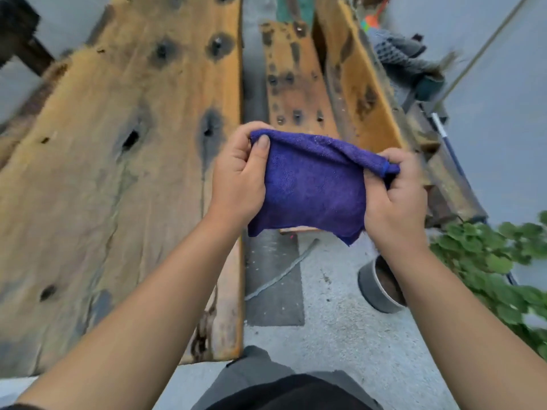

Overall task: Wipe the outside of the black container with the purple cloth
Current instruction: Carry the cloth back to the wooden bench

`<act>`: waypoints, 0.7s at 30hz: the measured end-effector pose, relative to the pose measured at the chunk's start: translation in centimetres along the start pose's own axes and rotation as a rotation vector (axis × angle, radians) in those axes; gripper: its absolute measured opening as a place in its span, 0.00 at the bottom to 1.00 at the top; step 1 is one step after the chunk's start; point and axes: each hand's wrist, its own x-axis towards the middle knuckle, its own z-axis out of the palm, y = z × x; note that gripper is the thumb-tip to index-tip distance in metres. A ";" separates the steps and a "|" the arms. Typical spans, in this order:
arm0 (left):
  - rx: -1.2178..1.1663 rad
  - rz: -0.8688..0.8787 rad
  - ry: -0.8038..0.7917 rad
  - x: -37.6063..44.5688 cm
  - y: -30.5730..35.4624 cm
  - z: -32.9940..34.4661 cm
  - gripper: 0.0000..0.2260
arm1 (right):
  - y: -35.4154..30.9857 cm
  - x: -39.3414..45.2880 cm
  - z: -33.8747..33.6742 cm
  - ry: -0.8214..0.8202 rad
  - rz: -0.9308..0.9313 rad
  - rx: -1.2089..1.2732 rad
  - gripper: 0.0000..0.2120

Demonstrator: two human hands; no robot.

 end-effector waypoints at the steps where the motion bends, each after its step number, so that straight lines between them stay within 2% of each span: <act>1: 0.001 -0.015 0.016 0.1 -0.5 -1.9 0.09 | -0.3 -0.2 1.8 -0.034 -0.005 0.005 0.10; 5: 0.044 -0.060 0.097 0.8 -1.9 -10.0 0.11 | -2.4 -1.2 9.6 -0.168 0.029 0.044 0.11; 10: 0.112 -0.119 0.151 0.2 -3.4 -17.0 0.08 | -4.4 -3.2 15.8 -0.265 0.052 0.109 0.16; 14: 0.137 -0.148 0.205 -0.9 -4.3 -19.9 0.08 | -4.7 -4.5 18.3 -0.347 0.077 0.135 0.14; 21: 0.200 -0.178 0.283 -3.0 -5.5 -20.4 0.08 | -3.3 -4.6 19.6 -0.452 0.103 0.145 0.11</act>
